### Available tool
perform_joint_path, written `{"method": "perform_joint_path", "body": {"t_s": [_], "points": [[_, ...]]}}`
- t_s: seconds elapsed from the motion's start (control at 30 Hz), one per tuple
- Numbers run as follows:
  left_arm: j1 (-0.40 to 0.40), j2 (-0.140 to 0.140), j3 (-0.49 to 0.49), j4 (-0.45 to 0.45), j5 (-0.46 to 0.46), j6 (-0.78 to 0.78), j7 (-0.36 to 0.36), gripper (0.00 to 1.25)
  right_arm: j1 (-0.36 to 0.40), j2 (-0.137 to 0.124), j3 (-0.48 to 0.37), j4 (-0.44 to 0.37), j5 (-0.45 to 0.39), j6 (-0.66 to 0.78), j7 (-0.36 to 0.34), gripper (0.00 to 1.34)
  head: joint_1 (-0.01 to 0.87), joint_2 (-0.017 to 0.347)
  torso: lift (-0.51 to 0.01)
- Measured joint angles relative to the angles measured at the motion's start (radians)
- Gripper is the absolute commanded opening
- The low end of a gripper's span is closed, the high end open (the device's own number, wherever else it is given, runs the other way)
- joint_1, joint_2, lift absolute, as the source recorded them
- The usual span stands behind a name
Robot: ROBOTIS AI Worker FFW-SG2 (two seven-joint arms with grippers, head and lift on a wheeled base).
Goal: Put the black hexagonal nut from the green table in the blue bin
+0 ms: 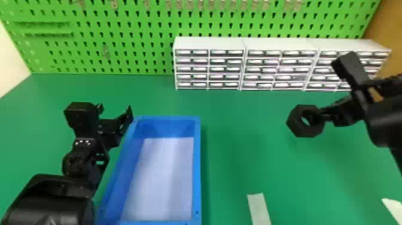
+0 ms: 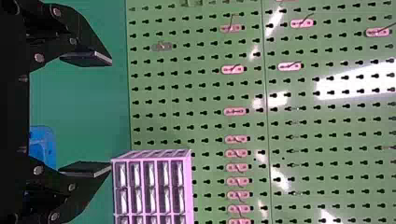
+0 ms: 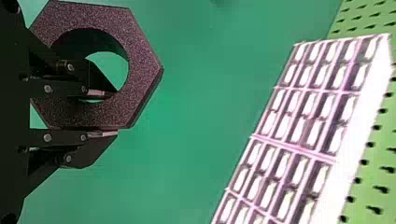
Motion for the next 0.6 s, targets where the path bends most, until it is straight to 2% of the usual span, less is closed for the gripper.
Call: {"method": "perform_joint_path", "body": {"t_s": [0.23,0.6], "points": [[-0.001,0.0,0.0,0.0,0.0,0.0,0.0,0.79,-0.024,0.049,0.015,0.0,-0.022,-0.033,-0.024,0.4,0.686,0.052,-0.097],[-0.002,0.0,0.001,0.0,0.001,0.0,0.0,0.79,-0.048,0.102,0.045,0.005,-0.073,-0.061,-0.079,0.34,0.686,0.052,-0.097]]}}
